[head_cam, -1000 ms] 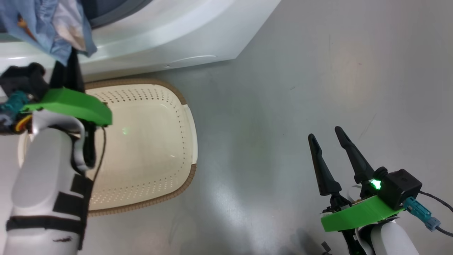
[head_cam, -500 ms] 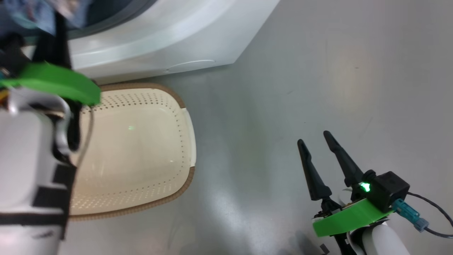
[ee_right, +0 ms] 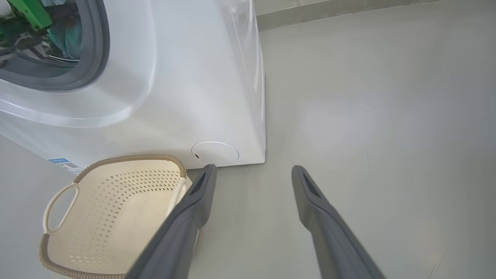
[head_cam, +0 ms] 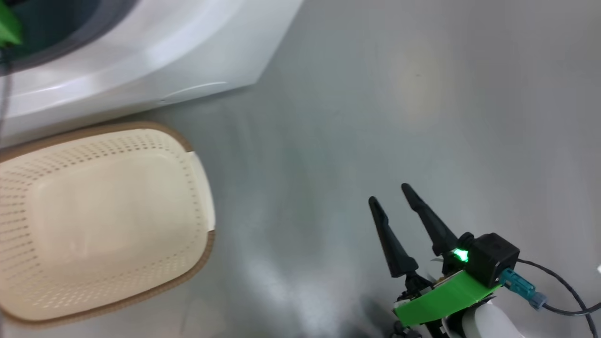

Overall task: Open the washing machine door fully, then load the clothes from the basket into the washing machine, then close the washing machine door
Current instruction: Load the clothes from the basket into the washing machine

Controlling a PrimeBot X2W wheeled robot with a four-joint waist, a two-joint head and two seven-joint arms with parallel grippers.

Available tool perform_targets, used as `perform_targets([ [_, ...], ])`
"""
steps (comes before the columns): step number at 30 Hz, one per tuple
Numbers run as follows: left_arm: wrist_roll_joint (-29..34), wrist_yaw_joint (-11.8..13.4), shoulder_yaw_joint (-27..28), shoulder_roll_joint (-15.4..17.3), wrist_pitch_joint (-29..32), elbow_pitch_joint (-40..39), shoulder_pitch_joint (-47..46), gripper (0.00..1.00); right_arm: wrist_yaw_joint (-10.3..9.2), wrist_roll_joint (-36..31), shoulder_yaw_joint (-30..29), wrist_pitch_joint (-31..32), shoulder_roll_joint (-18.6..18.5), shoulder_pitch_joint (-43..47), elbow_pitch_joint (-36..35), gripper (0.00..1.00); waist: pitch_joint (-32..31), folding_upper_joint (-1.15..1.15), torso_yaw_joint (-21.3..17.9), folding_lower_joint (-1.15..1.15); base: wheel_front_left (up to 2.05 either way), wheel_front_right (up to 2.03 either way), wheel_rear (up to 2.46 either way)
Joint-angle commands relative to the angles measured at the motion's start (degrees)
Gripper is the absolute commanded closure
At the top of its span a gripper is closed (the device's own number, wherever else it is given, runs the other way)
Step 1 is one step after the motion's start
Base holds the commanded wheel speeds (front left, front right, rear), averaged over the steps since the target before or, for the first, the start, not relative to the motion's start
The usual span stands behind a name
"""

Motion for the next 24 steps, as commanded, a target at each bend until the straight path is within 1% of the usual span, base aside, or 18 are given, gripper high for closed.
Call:
perform_targets([
  [1,0.5,0.2,1.0,3.1,-0.2,-0.1,-1.7,1.0,0.16,0.6,1.6,-0.3,-0.2,1.9,-1.0,0.0,1.5,0.0,-2.7,0.0,0.0,0.0,0.0],
  [6,2.6,-0.6,-0.2,6.8,-0.4,7.0,-7.7,1.0,0.16,1.3,3.0,-0.3,-0.2,2.6,-1.0,0.0,3.0,0.0,-5.3,0.0,0.0,0.0,0.0],
  [11,3.4,-0.9,-0.6,9.3,-0.6,12.7,-13.2,1.0,0.16,1.7,4.1,-0.3,-0.2,3.1,-1.2,0.0,4.2,0.0,-6.8,0.0,0.0,0.0,0.0],
  [14,3.9,-0.4,-0.8,10.2,-2.2,14.3,-16.5,1.0,0.16,1.9,4.3,-0.3,-0.2,3.1,-1.4,0.0,4.9,0.0,-7.1,0.0,0.0,0.0,0.0],
  [18,4.4,1.3,-0.7,10.7,-5.8,15.1,-19.9,1.0,0.16,2.3,4.2,-0.3,-0.2,3.0,-1.7,0.0,5.6,0.0,-7.0,0.0,0.0,0.0,0.0],
  [20,4.9,1.6,-1.3,10.8,-5.7,16.5,-20.5,1.0,0.16,2.3,4.2,-0.3,-0.2,3.0,-1.6,0.0,5.7,0.0,-6.9,0.0,0.0,0.0,0.0],
  [21,5.2,1.4,-1.8,10.7,-5.0,17.6,-20.7,0.96,0.16,2.3,4.2,-0.3,-0.2,3.0,-1.6,0.0,5.6,0.0,-6.8,0.0,0.0,0.0,0.0],
  [23,5.7,1.3,-2.6,10.7,-3.6,19.6,-20.8,0.75,0.16,2.3,4.2,-0.3,-0.2,3.0,-1.4,0.0,5.5,0.0,-6.6,0.0,0.0,0.0,0.0],
  [24,5.7,1.2,-2.8,10.7,-3.0,20.5,-20.9,0.67,0.16,2.2,4.3,-0.3,-0.2,2.9,-1.3,0.0,5.5,0.0,-6.5,0.0,0.0,0.0,0.0],
])
